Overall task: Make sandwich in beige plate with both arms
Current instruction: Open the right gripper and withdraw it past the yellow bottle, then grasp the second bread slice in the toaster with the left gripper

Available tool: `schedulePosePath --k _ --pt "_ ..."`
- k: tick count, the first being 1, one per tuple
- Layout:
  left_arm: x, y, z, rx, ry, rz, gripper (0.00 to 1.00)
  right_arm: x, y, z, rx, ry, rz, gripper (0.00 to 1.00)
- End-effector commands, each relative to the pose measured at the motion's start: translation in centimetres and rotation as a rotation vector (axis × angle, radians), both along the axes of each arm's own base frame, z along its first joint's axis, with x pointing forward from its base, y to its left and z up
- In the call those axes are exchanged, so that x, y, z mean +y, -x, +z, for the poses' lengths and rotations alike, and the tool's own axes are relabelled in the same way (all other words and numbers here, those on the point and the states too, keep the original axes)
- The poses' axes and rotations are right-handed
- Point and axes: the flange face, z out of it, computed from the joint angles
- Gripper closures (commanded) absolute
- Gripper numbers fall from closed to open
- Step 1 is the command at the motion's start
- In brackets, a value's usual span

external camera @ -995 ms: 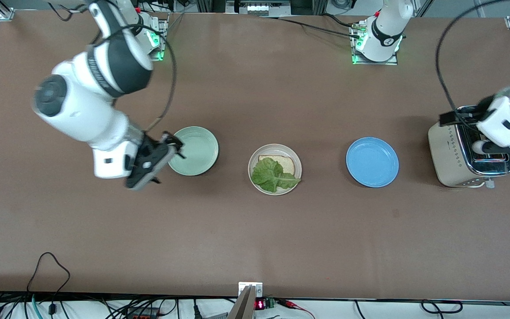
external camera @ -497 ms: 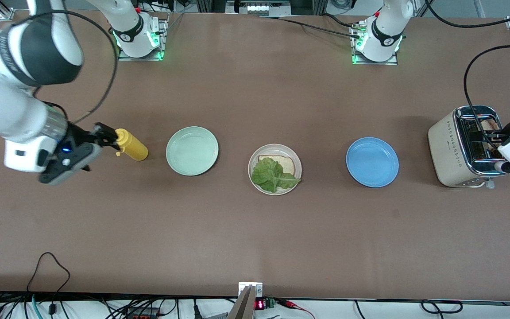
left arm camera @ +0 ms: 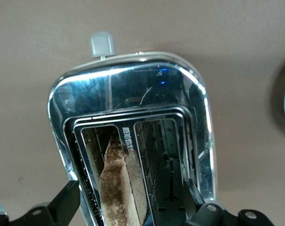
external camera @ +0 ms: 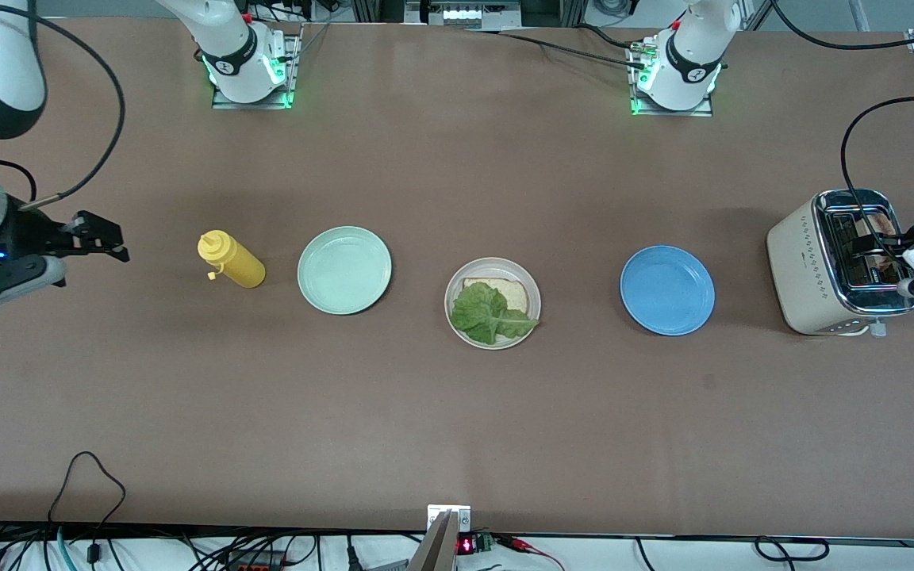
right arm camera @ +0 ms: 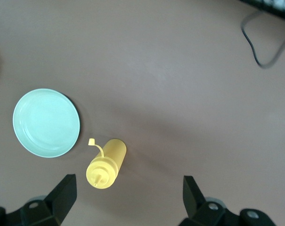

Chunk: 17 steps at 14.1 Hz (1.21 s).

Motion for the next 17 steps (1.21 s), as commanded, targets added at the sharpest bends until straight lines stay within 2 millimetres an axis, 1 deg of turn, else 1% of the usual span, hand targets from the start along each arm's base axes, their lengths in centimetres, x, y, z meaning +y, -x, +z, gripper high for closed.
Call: schedulePosePath --k 1,2,3,4,5,7,8,10,12,13,15,17 --pt "0.8 1.8 0.0 0.006 -0.01 -0.024 0.08 -0.7 1.7 1.7 0.024 0.005 -0.16 0.0" --pt "0.9 1.9 0.0 0.011 -0.007 -0.028 0.18 -1.1 2.0 1.9 0.025 0.009 -0.221 0.0" --pt "1.0 2.0 -0.1 0.015 -0.005 -0.033 0.35 -1.5 2.4 2.5 0.019 0.006 -0.27 0.0" --pt "1.0 2.1 -0.2 0.02 -0.002 -0.037 0.5 -1.6 2.7 2.9 0.016 0.006 -0.293 0.0" --pt "1.3 2.3 -0.3 0.023 -0.001 -0.031 0.62 -1.8 3.2 3.6 0.006 0.002 -0.301 0.0" --pt "1.3 2.3 -0.3 0.025 -0.001 -0.029 0.8 -1.9 4.3 4.7 -0.01 -0.004 -0.304 0.0" --pt "1.3 2.3 -0.3 0.027 0.001 -0.035 0.87 -2.4 4.9 5.0 -0.017 -0.008 -0.312 0.0" --pt "1.2 2.4 -0.1 0.044 0.004 -0.035 0.97 -3.0 6.1 5.6 -0.025 -0.007 -0.318 0.0" --pt "1.0 2.4 0.2 0.055 0.008 -0.04 0.98 -2.3 7.4 6.1 -0.04 0.023 -0.301 0.0" --pt "0.7 2.4 0.7 0.071 0.01 -0.04 0.98 -2.1 7.9 6.1 -0.043 0.03 -0.311 0.0" --pt "0.3 1.5 2.7 0.073 0.002 -0.043 0.98 -1.5 8.2 5.9 -0.039 0.031 -0.305 0.0" --pt "0.3 1.0 4.8 0.083 -0.008 -0.037 0.98 -0.8 8.4 5.8 -0.035 0.032 -0.292 0.0"
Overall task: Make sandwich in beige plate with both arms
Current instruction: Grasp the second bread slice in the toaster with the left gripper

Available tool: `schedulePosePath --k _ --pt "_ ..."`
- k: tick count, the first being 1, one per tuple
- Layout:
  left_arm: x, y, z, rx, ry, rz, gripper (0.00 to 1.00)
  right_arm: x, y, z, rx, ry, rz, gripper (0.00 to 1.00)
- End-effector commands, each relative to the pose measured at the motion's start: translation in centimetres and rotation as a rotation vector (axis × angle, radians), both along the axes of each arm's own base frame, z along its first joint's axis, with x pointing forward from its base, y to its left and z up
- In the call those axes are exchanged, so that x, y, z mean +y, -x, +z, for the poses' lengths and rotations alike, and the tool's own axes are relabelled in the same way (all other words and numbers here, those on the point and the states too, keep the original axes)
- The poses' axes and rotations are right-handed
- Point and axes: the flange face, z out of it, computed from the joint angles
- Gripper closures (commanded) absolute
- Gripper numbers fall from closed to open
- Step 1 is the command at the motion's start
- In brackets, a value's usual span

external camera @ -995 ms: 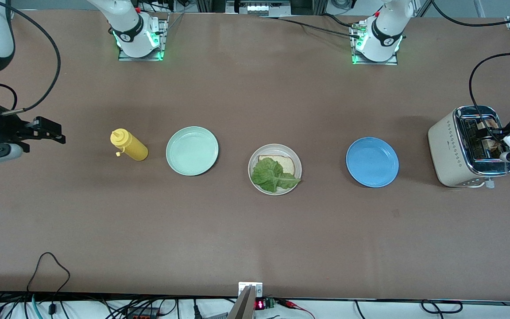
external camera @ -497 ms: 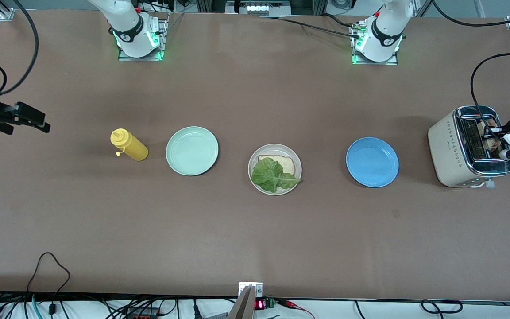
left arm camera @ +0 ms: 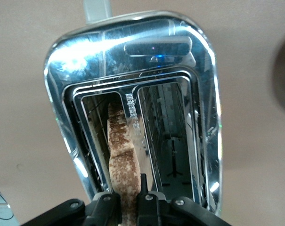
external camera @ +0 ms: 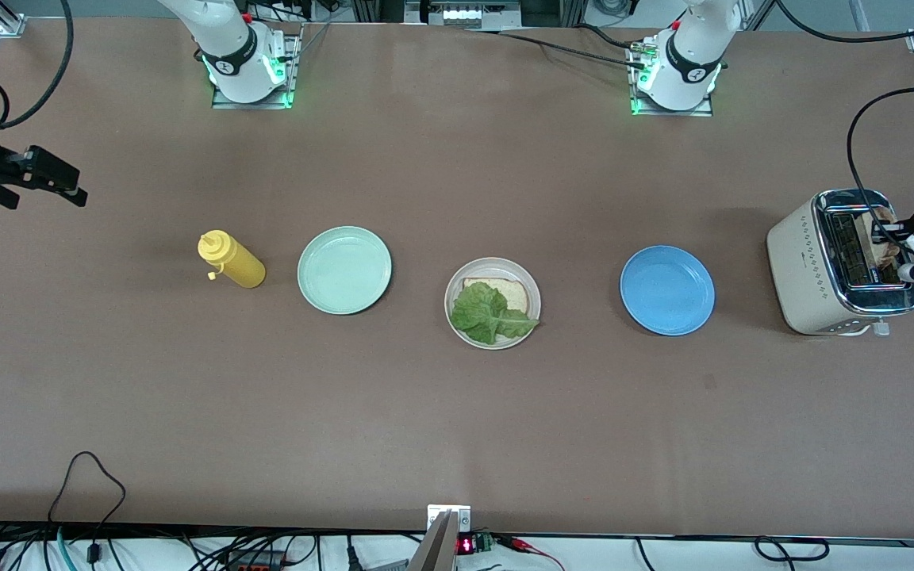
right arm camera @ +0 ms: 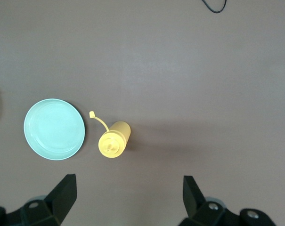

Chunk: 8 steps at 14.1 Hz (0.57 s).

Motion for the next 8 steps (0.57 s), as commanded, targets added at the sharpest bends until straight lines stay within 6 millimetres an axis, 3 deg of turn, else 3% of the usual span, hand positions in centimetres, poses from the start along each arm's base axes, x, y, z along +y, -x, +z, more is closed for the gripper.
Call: schedulePosePath --k 1,4,5,8 --pt "-0.6 -0.7 4.3 0.036 -0.039 -0.04 0.98 0.7 1.1 -0.3 -0.004 0.014 0.0 0.0" --pt "-1.3 -1.4 9.2 0.055 -0.061 -0.034 0.98 1.1 1.3 -0.4 -0.013 0.075 0.038 0.0" --pt "-1.7 -1.7 11.7 0.052 -0.065 -0.03 0.98 1.2 1.3 -0.3 -0.019 0.075 0.036 0.0" --pt "-5.5 -2.4 15.9 0.064 -0.052 -0.074 0.98 1.2 0.9 0.1 -0.03 0.067 0.022 0.0"
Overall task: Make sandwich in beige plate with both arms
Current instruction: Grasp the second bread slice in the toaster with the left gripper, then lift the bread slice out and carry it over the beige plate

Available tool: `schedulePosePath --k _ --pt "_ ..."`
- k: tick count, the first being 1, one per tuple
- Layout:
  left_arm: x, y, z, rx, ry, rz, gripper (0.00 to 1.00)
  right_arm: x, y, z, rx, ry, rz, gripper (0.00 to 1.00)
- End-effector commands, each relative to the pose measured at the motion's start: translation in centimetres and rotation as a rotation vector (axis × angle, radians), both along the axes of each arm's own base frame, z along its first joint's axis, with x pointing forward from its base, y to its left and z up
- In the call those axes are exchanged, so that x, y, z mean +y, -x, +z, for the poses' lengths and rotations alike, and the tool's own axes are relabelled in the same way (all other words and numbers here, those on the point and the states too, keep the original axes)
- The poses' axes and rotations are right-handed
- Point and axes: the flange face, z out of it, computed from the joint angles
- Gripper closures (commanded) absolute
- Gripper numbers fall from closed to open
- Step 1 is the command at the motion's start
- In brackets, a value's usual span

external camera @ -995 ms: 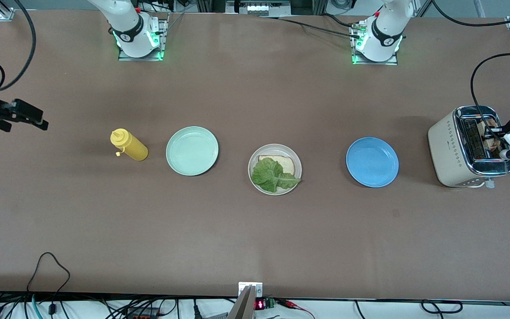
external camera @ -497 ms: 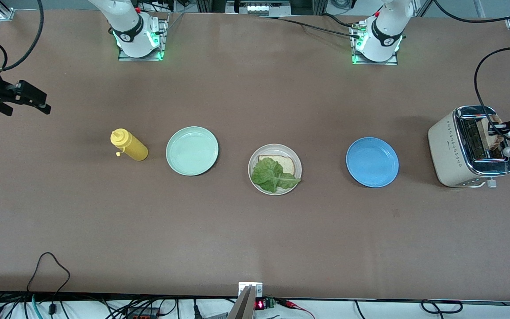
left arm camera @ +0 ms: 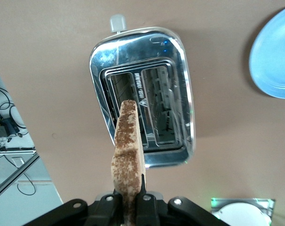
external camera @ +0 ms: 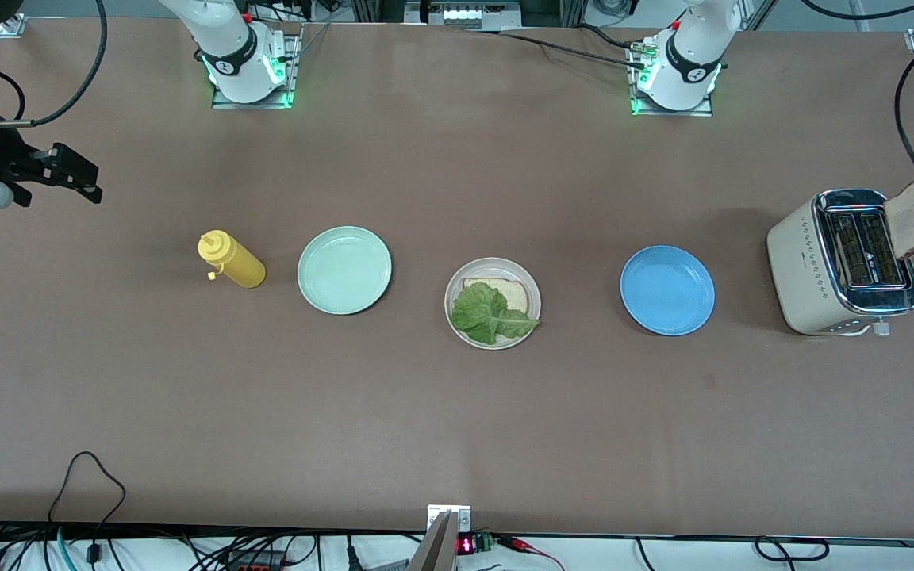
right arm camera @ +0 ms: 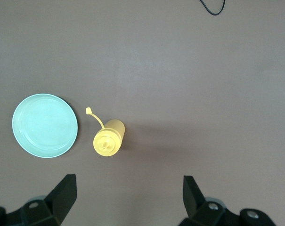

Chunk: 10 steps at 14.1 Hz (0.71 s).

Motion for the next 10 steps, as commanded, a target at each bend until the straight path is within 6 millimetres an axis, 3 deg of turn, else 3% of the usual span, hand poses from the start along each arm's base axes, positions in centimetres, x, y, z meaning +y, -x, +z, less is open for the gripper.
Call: schedulePosePath --k 1,3,5,7,10 --pt "-3.8 -0.6 2.7 0.04 0.016 -0.071 0.98 -0.1 0.4 0.9 -0.022 0.011 -0.012 0.0" --pt "-8.3 -1.1 2.1 0.079 0.046 -0.132 0.95 -0.2 0.4 1.7 -0.035 0.013 -0.006 0.0" --pt "-13.3 -2.2 0.1 0.114 0.085 -0.221 0.95 -0.5 0.2 2.3 -0.055 0.011 -0.019 0.0" --pt "-17.0 -3.0 -2.1 0.147 0.154 -0.28 0.98 -0.5 -0.1 2.4 -0.049 0.009 -0.022 0.0" --pt "-22.8 -3.5 -5.3 0.182 0.355 -0.17 1.0 -0.5 -0.2 2.5 -0.053 0.008 -0.008 0.0"
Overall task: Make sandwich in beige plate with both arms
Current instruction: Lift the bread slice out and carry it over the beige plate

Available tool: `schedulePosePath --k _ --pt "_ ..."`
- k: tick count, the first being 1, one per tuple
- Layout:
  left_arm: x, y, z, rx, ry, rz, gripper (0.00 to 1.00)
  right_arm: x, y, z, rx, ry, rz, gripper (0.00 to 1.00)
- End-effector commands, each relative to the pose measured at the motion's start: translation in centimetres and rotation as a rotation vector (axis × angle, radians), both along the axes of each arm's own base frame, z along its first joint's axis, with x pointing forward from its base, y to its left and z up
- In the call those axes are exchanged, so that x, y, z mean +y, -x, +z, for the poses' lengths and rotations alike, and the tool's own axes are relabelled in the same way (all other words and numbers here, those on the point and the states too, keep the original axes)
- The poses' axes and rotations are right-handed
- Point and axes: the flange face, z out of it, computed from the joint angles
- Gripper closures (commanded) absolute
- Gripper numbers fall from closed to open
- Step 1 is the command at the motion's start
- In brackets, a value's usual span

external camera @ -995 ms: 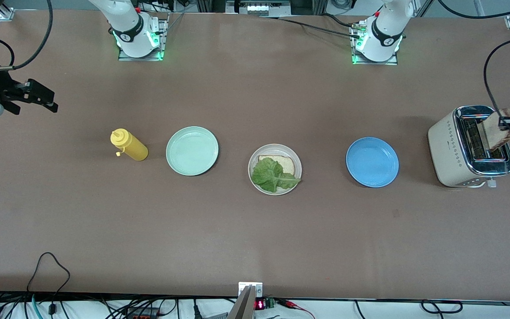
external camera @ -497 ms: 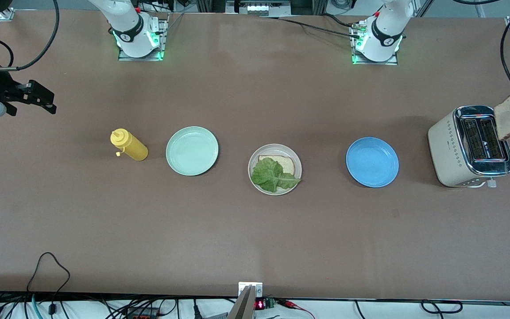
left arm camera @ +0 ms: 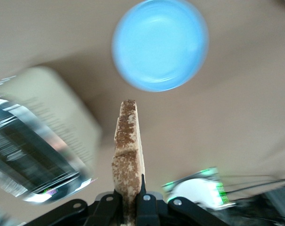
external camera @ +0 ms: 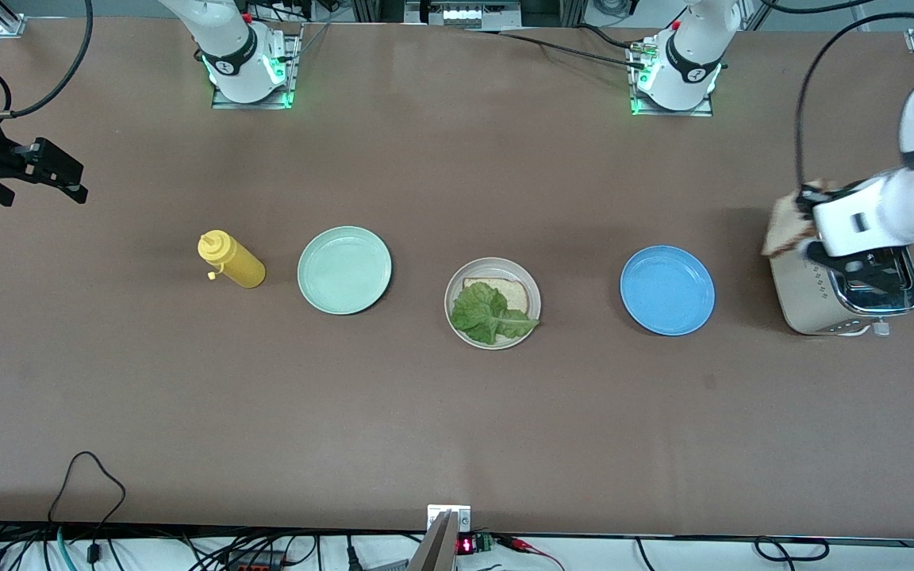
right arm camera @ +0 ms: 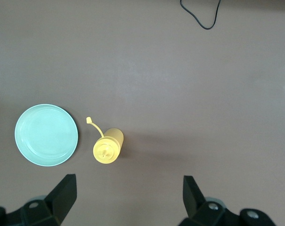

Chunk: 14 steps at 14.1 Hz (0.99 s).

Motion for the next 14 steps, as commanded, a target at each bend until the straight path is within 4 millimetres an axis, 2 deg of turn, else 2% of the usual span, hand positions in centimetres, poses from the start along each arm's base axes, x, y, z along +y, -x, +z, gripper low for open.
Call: schedulePosePath --k 1,3,4,10,12,14 --pt "-4.4 -0.8 -2.4 0.075 0.116 0.139 1.0 -0.1 0.0 0.7 -0.009 -0.005 0.001 0.0" --pt "-7.5 -2.1 -3.7 0.084 0.27 0.265 1.0 -0.1 0.0 1.0 -0.017 -0.007 0.001 0.0" --pt "-8.5 -2.7 -4.6 0.104 0.348 0.33 1.0 -0.1 0.0 1.1 -0.018 -0.007 -0.002 0.0" --pt "-12.0 -7.5 -13.4 0.252 0.814 0.699 1.0 -0.1 0.1 1.4 -0.02 -0.008 -0.004 0.0" --pt "-14.2 -8.4 -15.8 0.207 0.87 0.744 1.0 -0.2 0.2 1.5 -0.02 -0.008 -0.004 0.0" --pt "-15.7 -8.2 -19.1 0.131 0.924 0.712 1.0 -0.2 0.3 1.5 -0.018 -0.008 -0.004 0.0"
